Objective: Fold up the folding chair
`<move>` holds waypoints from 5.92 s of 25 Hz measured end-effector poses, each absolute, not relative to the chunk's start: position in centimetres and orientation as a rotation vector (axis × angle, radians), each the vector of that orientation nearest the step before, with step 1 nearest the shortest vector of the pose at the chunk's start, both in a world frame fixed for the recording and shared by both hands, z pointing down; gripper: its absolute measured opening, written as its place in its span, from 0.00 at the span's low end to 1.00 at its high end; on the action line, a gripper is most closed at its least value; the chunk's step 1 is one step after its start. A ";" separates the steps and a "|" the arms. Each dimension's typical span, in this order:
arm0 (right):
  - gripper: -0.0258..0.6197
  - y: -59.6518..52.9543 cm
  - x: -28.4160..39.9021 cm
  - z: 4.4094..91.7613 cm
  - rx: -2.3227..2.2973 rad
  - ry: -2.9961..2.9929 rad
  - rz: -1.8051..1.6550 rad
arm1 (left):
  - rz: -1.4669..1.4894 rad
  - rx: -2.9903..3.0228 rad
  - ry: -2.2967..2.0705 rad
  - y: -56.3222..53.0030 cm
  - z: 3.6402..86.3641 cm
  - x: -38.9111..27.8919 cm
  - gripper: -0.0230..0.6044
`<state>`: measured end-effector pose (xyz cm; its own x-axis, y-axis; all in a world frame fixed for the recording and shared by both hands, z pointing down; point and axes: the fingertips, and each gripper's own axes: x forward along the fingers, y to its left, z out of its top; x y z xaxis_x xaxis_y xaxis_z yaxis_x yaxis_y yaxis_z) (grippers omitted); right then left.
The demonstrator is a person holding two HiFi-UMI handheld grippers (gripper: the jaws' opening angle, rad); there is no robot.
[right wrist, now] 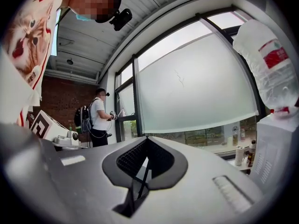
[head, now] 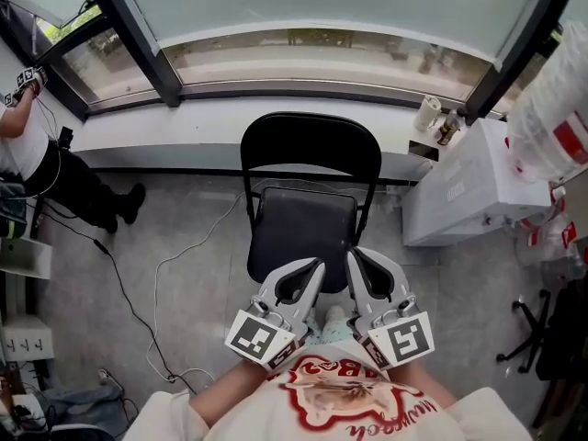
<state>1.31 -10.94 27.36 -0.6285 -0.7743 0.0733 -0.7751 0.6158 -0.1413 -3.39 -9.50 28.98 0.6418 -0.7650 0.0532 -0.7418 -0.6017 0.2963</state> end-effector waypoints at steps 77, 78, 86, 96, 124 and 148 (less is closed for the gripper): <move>0.08 -13.5 -2.7 63.3 0.963 -2.503 0.607 | -0.444 1.408 -1.177 -2.1 76.7 -10.9 0.60; 0.08 -13.4 -2.8 63.4 0.964 -2.502 0.608 | -0.462 1.399 -1.190 -1.8 77.1 -11.2 0.59; 0.08 -13.0 -2.8 63.7 0.956 -2.495 0.606 | -0.597 1.285 -1.174 -0.3 78.5 -11.3 0.60; 0.08 -14.3 -2.3 65.5 0.963 -2.484 0.599 | -0.685 1.185 -1.046 -3.9 83.3 -11.7 0.65; 0.49 -35.0 10.1 65.1 1.028 -2.628 0.715 | -0.854 1.068 -0.994 -8.1 84.2 -10.0 0.62; 0.13 -35.2 10.0 61.4 1.066 -2.725 0.647 | -0.792 0.990 -1.068 -9.1 79.0 -11.1 0.56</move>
